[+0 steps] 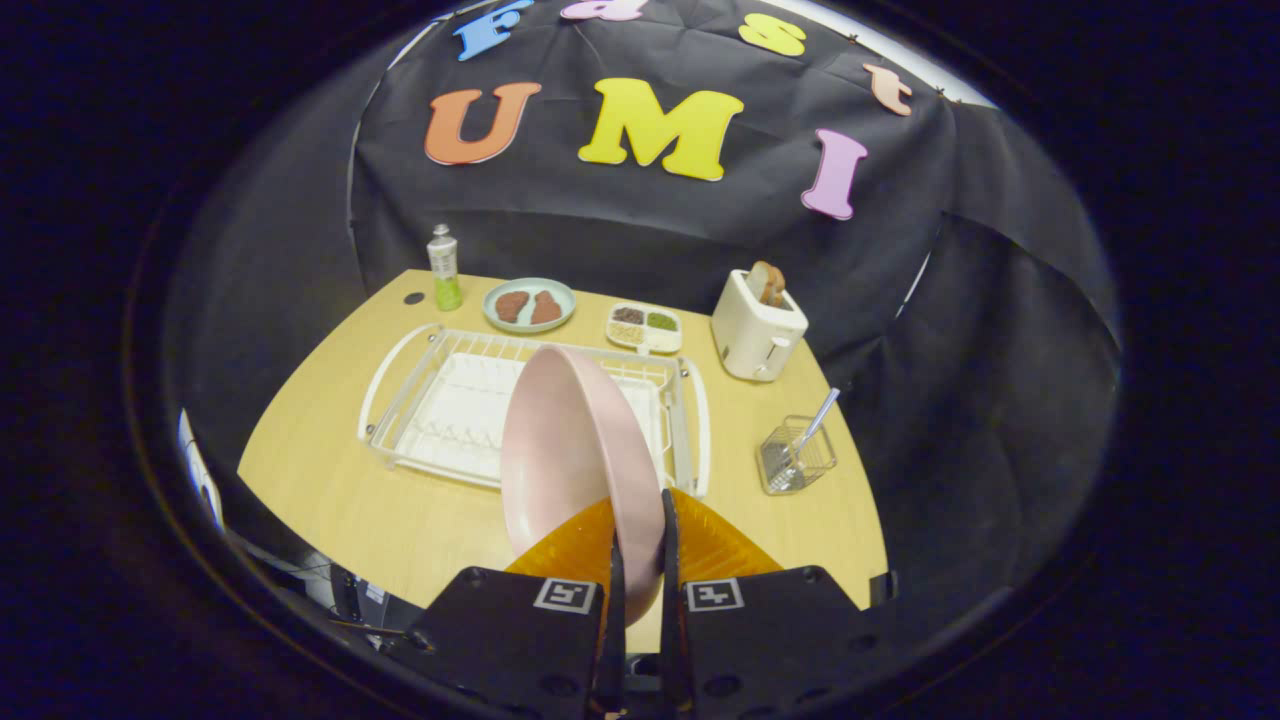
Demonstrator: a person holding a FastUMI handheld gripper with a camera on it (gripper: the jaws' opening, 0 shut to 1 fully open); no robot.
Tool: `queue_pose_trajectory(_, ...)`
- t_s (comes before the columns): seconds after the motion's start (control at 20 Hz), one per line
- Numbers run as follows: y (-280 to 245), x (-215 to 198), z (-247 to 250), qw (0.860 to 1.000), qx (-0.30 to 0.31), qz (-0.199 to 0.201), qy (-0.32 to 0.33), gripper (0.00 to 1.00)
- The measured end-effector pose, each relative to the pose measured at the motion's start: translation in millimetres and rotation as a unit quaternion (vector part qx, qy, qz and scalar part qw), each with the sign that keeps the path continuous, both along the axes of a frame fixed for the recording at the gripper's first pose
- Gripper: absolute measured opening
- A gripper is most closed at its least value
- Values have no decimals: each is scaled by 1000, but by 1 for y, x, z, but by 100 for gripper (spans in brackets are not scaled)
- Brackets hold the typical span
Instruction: Take the plate from the dish rack, then take the spoon from the basket and place it into the plate.
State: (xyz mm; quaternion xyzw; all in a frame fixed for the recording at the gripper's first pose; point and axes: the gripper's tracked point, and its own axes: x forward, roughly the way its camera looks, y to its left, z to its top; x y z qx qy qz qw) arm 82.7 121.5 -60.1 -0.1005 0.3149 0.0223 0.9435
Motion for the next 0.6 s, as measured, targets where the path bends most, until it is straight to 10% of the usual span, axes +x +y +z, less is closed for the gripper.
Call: queue_pose_trajectory(0.6, -16, -24, -128, 992, 110, -15, 68, 19)
